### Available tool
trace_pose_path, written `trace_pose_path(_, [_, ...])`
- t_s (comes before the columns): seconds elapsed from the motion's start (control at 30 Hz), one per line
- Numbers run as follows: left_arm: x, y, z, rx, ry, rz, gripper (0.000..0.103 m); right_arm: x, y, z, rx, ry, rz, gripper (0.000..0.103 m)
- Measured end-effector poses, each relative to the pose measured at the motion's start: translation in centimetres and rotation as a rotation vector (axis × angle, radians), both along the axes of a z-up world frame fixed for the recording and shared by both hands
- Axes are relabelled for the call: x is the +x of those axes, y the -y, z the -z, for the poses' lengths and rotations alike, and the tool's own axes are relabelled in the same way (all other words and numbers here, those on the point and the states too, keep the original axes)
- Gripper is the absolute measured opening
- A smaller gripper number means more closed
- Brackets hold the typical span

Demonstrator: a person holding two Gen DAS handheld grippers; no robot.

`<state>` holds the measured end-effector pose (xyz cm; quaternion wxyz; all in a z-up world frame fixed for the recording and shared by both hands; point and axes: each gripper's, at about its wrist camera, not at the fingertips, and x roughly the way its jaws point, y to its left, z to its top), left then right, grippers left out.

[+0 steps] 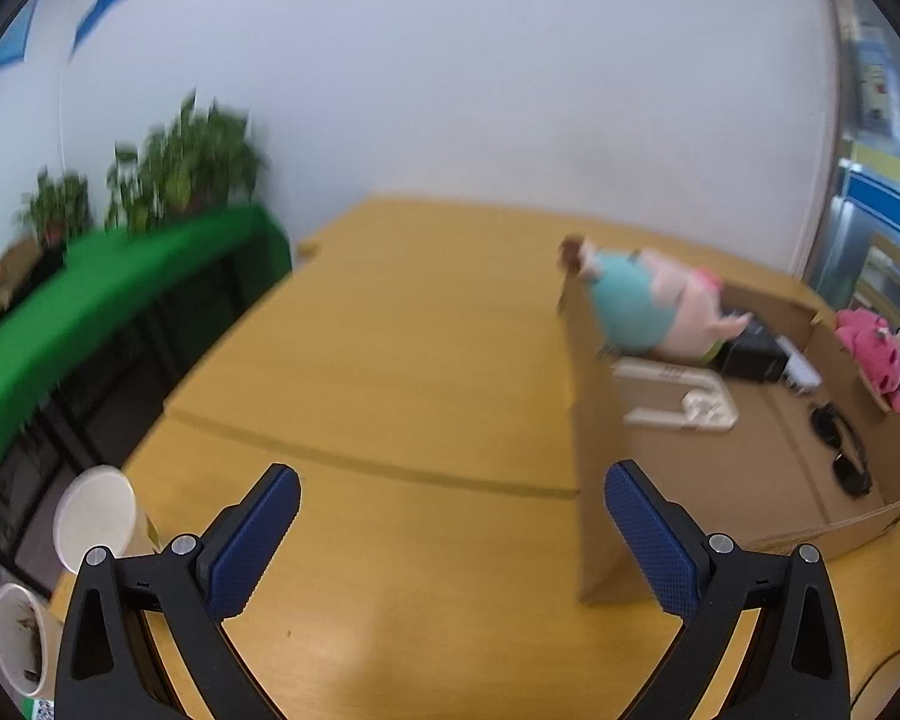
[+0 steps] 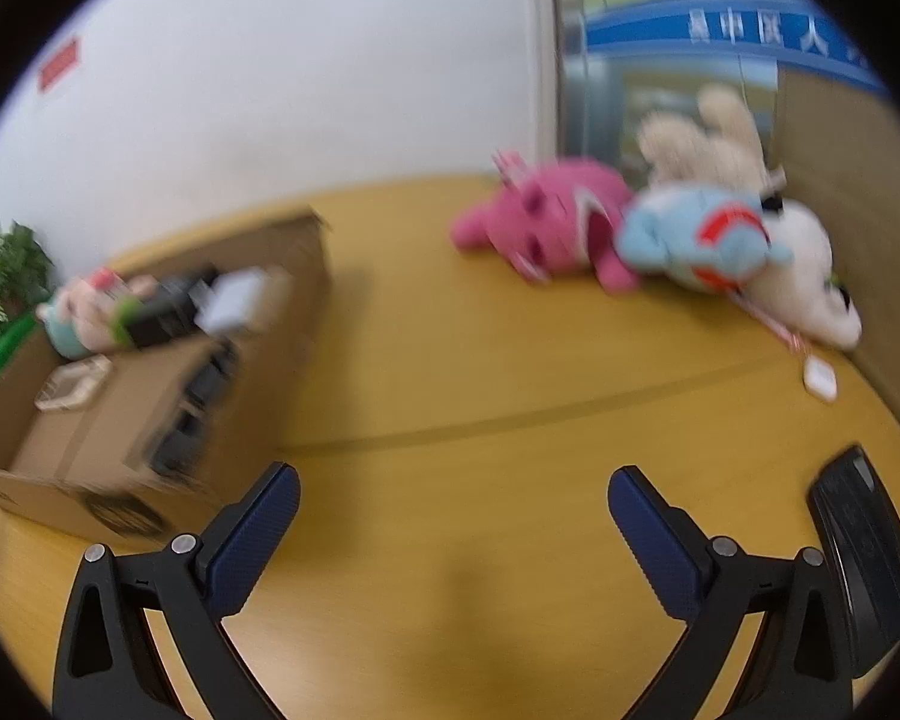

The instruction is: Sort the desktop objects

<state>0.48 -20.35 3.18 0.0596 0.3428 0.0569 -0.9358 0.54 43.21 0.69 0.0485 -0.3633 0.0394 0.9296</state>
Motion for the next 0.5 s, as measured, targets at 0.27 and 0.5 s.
trace_pose_path(0.27, [-4.5,3.9,8.6,0.051,0.263,-0.078,0.103,-1.9,-5.8,4.9,0.002,0.147,0.099,0.103])
trace_pose_path(0.5, [-5.4,2.8,9.4,-0.035,0.265,-0.044,0.103,-3.5,-8.0,5.8,0.012,0.2,0.13,0.103])
